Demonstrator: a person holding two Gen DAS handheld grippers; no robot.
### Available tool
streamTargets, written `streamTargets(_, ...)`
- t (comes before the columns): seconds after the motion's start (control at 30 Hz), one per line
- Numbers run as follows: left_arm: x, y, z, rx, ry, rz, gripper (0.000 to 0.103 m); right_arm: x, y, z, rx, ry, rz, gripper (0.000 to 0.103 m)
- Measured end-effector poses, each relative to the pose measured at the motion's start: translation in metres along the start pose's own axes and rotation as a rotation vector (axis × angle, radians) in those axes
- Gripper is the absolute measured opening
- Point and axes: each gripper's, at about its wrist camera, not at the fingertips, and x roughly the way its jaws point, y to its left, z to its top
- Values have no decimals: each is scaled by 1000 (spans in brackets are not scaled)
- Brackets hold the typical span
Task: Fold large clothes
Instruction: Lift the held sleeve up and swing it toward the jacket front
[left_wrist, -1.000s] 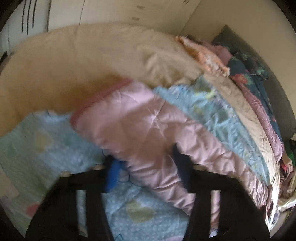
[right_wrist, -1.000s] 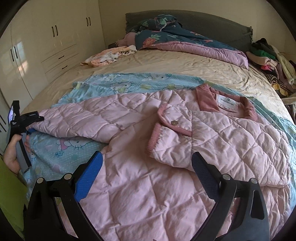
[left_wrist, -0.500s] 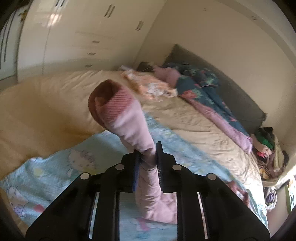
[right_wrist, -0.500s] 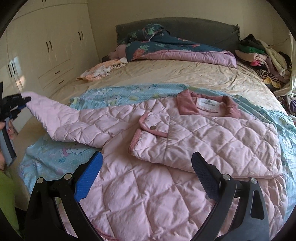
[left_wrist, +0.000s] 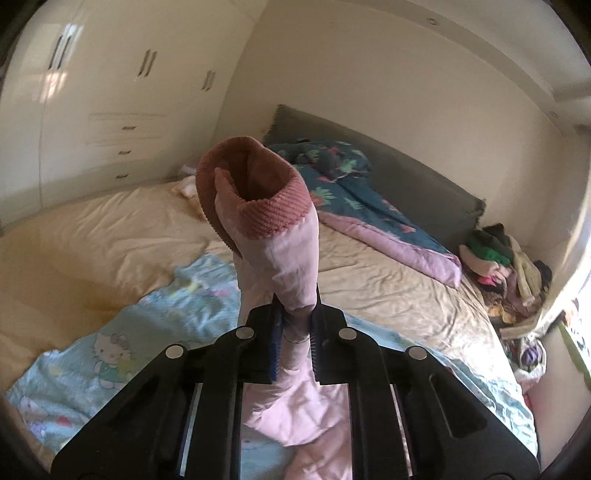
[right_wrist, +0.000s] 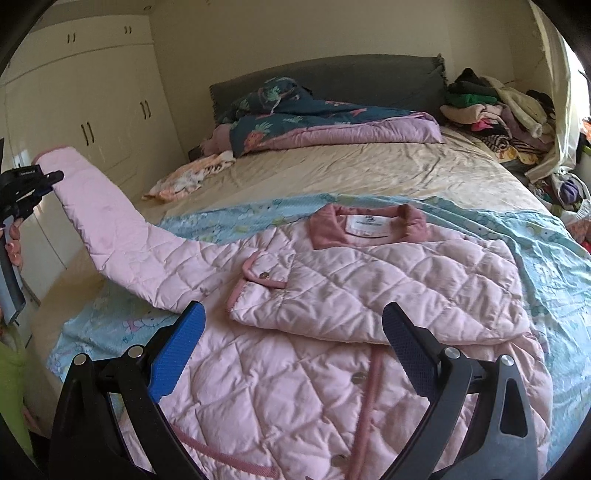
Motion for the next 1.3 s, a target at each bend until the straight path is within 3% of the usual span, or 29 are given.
streamTargets(0.43,-17,-100,-19,118,1,-142,4,-41,-49,-7,78,-58,-19,96)
streamTargets(1.0,-15,-185,-64,239,49,-242,3,-57,-100,-22,159,-78,-57,96)
streamTargets(1.3,-6,-230,-101,285,116,-309,3,-66,-129,-29,194,-84,-100,96)
